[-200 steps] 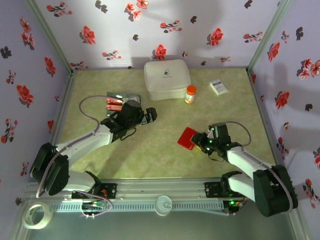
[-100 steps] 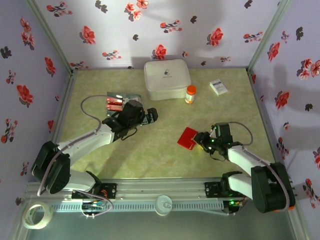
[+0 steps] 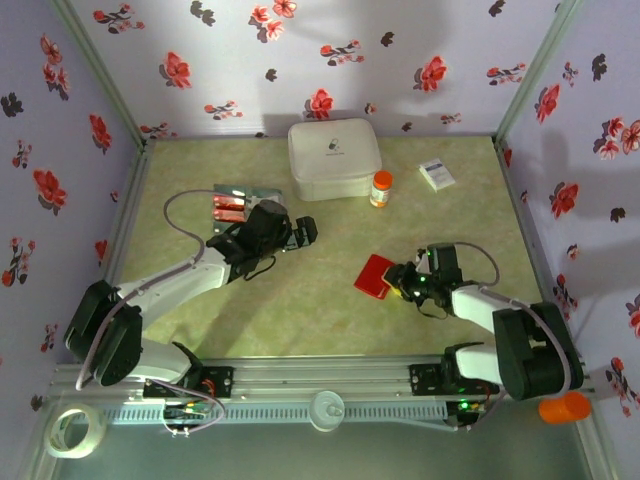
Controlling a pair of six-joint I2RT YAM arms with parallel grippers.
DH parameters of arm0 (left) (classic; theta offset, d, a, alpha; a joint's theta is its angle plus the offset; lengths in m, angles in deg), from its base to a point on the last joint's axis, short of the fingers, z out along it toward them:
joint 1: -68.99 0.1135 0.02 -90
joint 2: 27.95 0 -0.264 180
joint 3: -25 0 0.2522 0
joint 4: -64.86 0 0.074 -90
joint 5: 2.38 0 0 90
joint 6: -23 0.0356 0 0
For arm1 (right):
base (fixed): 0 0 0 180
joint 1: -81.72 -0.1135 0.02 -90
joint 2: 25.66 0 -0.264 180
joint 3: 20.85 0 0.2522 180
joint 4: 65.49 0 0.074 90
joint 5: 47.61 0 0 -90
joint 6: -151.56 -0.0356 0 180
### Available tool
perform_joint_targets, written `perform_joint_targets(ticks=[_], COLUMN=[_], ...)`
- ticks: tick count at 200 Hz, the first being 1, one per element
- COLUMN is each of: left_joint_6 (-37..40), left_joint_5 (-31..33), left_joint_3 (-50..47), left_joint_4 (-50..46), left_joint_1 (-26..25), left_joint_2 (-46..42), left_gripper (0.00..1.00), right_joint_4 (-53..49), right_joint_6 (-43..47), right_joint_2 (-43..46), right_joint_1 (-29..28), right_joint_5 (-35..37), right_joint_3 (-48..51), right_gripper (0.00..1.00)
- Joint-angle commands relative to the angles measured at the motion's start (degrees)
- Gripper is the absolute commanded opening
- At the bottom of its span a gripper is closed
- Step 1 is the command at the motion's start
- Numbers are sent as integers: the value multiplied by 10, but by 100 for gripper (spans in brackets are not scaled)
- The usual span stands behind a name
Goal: Put the credit cards into the card holder
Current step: Pick up the card holder from the center of the table.
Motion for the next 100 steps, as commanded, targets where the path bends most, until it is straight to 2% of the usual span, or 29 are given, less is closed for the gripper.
perform_joint_targets(ticks=[1, 54, 100], left_joint_6=[15, 13, 13], left_joint_5=[12, 12, 12], left_joint_3=[17, 18, 14], left_joint_4=[-8, -6, -7], left_joint_1=[-5, -6, -9], left_joint_2=[10, 20, 20], left_gripper=[100, 100, 100], right_joint_4=[43, 111, 201], right_joint_6=[10, -4, -41], right_joint_2=[-9, -56, -109], right_joint_1=[-1, -1, -2], right_joint_5=[-18, -40, -76], right_joint_3=[-3, -7, -9], right_gripper=[33, 25, 1])
